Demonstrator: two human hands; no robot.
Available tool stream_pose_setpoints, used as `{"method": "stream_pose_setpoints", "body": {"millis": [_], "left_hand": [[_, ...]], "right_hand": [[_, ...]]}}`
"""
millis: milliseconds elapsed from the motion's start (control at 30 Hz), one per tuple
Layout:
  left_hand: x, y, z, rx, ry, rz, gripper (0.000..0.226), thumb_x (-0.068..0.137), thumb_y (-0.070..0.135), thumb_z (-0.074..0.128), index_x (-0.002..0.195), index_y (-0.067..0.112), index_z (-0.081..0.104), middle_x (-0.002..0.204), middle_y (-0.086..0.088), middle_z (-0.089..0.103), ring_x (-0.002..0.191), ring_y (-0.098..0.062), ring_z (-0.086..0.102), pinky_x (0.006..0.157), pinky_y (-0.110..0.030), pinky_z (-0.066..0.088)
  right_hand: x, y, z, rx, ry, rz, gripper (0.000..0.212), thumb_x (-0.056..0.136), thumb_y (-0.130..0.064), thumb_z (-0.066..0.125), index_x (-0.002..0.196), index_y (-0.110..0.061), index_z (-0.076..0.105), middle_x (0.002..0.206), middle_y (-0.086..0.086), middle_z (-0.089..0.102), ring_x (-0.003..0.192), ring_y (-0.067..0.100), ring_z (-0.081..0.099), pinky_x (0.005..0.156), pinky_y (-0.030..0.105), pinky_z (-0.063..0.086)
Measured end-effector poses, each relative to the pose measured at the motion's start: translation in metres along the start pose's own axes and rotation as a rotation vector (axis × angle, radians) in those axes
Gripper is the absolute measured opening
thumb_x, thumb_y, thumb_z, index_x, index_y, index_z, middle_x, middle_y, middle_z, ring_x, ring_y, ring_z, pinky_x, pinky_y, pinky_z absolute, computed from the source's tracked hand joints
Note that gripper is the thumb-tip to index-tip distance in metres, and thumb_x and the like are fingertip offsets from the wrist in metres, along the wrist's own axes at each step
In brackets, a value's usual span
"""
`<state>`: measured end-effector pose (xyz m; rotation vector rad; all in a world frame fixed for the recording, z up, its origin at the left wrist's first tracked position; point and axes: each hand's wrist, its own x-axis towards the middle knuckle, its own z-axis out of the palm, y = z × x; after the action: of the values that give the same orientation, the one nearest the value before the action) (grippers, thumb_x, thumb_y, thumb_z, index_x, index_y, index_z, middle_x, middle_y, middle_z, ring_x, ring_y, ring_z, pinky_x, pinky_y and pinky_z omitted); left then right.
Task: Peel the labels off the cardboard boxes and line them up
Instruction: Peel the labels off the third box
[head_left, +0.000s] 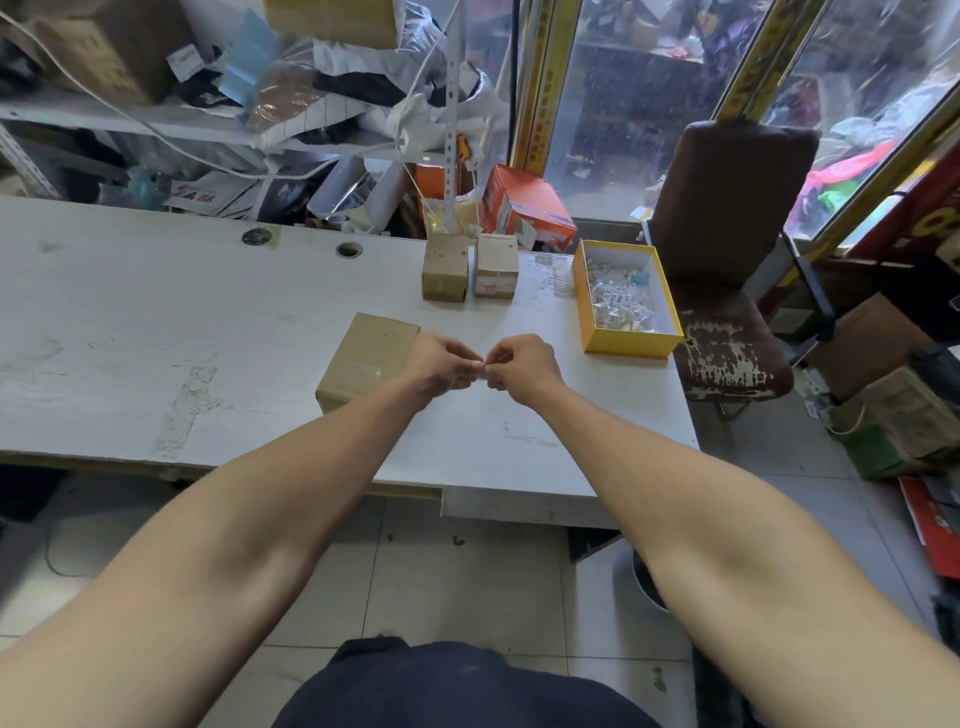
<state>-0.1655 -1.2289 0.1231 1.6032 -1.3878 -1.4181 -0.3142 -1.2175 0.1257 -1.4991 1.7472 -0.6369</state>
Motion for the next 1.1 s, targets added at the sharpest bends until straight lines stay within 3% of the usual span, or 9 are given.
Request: {"method": "stream_pose_setpoints", "body": {"millis": [167,333,467,600,700,800,867,967,1100], "left_hand": [[0.005,0.003,0.002,-0.05,0.019,-0.073,0.003,0.084,-0.001,0.073,0.086,0.0,0.071,0.083,-0.018,0.07,0.074,-0.024,0.067,0.067,-0.026,0.06],[0.022,0.007,0.001,-0.127,-0.062,-0.142,0.017,0.084,-0.005,0.07,0.094,0.005,0.061,0.089,-0.023,0.071,0.079,-0.029,0.072,0.073,-0.036,0.06],[0.053,0.005,-0.003,0.053,-0.046,-0.085,0.007,0.083,-0.001,0.073,0.089,-0.001,0.069,0.081,-0.018,0.07,0.072,-0.024,0.069,0.071,-0.033,0.06],[0.09,0.005,0.003,0.248,-0.006,0.032,0.004,0.086,0.009,0.071,0.085,0.01,0.075,0.08,-0.015,0.073,0.073,-0.023,0.068,0.077,-0.039,0.061],[0.113,0.01,0.004,0.14,-0.096,0.015,0.009,0.091,0.01,0.066,0.091,0.007,0.075,0.083,-0.013,0.073,0.076,-0.02,0.066,0.083,-0.039,0.06],[0.127,0.021,0.007,0.05,-0.179,-0.036,0.009,0.087,0.006,0.071,0.094,0.001,0.074,0.082,-0.012,0.072,0.077,-0.02,0.068,0.085,-0.034,0.059],[0.138,0.029,0.013,0.024,-0.234,-0.053,0.007,0.082,-0.002,0.073,0.089,-0.001,0.073,0.082,-0.014,0.073,0.08,-0.024,0.071,0.082,-0.032,0.06],[0.157,0.045,0.029,0.238,-0.349,0.014,0.006,0.078,-0.001,0.076,0.083,0.003,0.075,0.08,-0.013,0.074,0.076,-0.022,0.072,0.076,-0.031,0.061],[0.188,0.072,0.054,0.563,-0.338,0.116,0.011,0.076,0.01,0.082,0.085,0.01,0.077,0.078,-0.004,0.073,0.07,-0.015,0.07,0.063,-0.024,0.057]], "right_hand": [[-0.005,0.012,-0.005,0.104,-0.083,-0.058,0.014,0.08,-0.012,0.075,0.094,-0.012,0.072,0.079,0.004,0.073,0.075,0.018,0.072,0.072,0.027,0.06],[0.006,0.019,0.001,0.051,-0.048,-0.049,0.03,0.079,-0.013,0.076,0.105,-0.018,0.064,0.078,0.003,0.072,0.069,0.015,0.07,0.072,0.033,0.06],[0.032,0.015,0.0,-0.02,-0.045,-0.011,0.015,0.076,-0.018,0.079,0.081,-0.009,0.069,0.077,0.006,0.071,0.065,0.012,0.066,0.063,0.033,0.055],[0.069,0.008,-0.002,-0.094,-0.028,0.002,0.021,0.082,-0.027,0.075,0.072,-0.012,0.066,0.07,0.005,0.07,0.061,0.011,0.069,0.058,0.031,0.057],[0.095,0.005,-0.01,-0.216,-0.015,-0.001,0.025,0.088,-0.033,0.069,0.073,-0.013,0.065,0.069,0.004,0.068,0.059,0.012,0.067,0.054,0.027,0.051],[0.114,0.011,-0.024,-0.431,-0.06,-0.055,0.027,0.091,-0.038,0.062,0.075,-0.016,0.06,0.075,0.005,0.066,0.067,0.02,0.066,0.059,0.033,0.053],[0.119,0.018,-0.036,-0.555,-0.089,-0.111,0.031,0.089,-0.042,0.064,0.072,-0.018,0.053,0.074,0.004,0.061,0.071,0.023,0.058,0.057,0.033,0.043],[0.121,0.03,-0.055,-0.628,-0.152,-0.153,0.043,0.083,-0.049,0.069,0.065,-0.022,0.04,0.067,-0.002,0.051,0.067,0.02,0.048,0.051,0.029,0.029],[0.133,0.05,-0.084,-0.641,-0.199,-0.135,0.045,0.078,-0.052,0.073,0.068,-0.018,0.044,0.067,-0.001,0.051,0.065,0.02,0.046,0.055,0.032,0.036]]}}
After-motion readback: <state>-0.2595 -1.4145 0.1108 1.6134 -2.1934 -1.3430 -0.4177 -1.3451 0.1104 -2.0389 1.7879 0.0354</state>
